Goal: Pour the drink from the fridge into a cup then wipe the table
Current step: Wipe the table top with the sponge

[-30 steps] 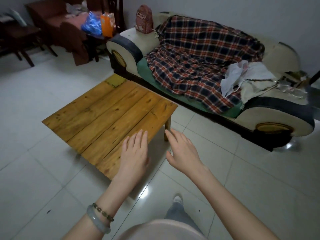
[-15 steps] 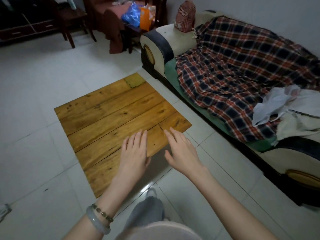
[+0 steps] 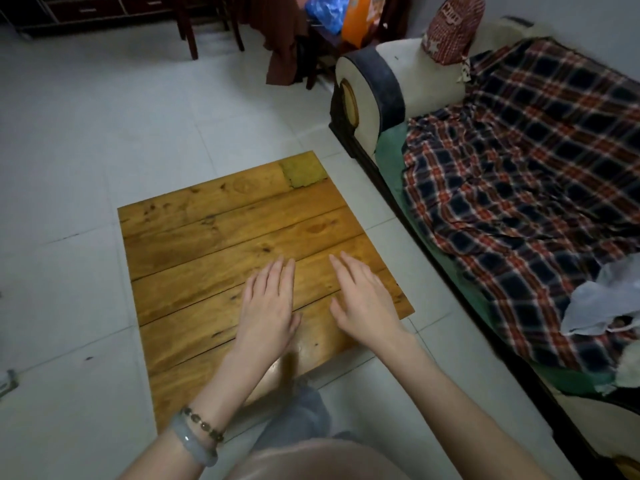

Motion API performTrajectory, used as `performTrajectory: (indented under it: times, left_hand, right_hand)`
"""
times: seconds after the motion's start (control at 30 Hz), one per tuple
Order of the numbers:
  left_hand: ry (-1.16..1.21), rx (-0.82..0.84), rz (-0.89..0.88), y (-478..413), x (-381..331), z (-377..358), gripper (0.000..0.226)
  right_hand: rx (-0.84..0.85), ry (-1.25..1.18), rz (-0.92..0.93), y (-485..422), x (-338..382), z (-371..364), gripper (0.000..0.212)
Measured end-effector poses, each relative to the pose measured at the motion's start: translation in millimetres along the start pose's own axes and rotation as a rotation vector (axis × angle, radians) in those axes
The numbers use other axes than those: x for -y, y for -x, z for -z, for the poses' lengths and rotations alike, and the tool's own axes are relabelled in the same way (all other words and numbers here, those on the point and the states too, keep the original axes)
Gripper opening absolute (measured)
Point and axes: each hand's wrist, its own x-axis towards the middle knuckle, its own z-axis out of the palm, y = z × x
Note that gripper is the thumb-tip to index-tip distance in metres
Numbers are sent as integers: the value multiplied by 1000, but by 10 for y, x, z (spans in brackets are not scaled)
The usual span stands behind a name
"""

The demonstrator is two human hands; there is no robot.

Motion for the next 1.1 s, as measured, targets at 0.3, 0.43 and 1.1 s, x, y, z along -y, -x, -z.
performTrajectory:
  times: [0.3, 0.43, 1.1]
  left_hand:
    - [-29, 18, 61, -818, 276, -7, 87]
    - [-37, 28, 92, -1116, 374, -71, 87]
    - [1, 168, 391, -2629, 1090, -1221, 99]
  right_hand:
    - [8, -72, 32, -908, -369, 77, 65]
    - [52, -79, 54, -1314, -540, 67, 65]
    - [184, -250, 227, -4046, -1642, -1125, 56]
